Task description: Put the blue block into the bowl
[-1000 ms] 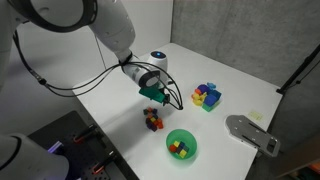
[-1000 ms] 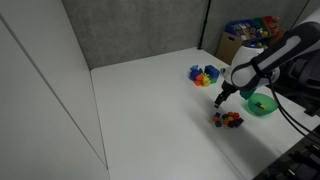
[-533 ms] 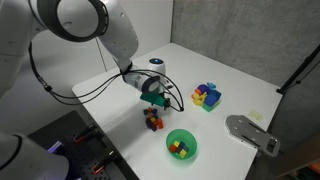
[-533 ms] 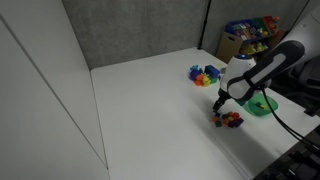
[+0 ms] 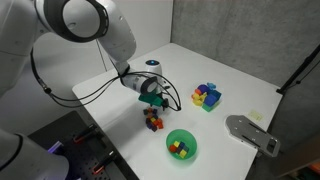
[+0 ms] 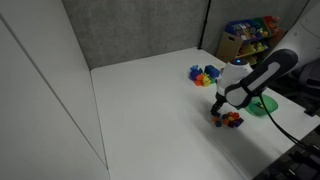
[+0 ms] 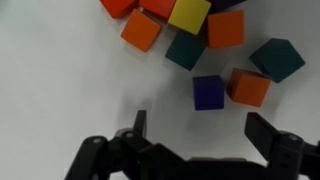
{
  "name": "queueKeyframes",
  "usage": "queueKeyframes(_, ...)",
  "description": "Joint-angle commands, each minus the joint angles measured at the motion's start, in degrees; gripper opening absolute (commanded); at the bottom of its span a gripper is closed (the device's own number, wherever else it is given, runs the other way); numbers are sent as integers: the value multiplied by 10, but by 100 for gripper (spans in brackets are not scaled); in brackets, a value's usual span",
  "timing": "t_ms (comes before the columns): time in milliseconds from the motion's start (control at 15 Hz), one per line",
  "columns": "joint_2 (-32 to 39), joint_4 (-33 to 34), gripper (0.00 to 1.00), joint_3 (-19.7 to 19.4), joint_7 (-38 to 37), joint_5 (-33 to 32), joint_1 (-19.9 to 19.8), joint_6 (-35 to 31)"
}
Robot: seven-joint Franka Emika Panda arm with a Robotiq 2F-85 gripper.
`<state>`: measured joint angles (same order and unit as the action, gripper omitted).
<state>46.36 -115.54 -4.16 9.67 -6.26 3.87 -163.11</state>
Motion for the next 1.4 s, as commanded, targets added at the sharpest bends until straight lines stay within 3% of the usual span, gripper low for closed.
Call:
queueKeyframes(0,17,12,100,-5,-22,-14,2,-5)
queueKeyframes(333,15,5,100,-2,-22,-11,-2,6)
queueKeyframes(400,14,4,84,-2,-25,-10,-2,9)
queueKeyframes(467,14,4,82,-1,-25,-9,-4,10)
queueKeyframes(533,15,4,84,-2,-26,-9,-4,11)
queueKeyframes(600,16,5,93,-2,-27,-9,-4,10)
queueKeyframes(800,10,4,100,2,-27,-6,-9,11)
queueKeyframes(1333,3,24,100,4,-37,0,-17,12)
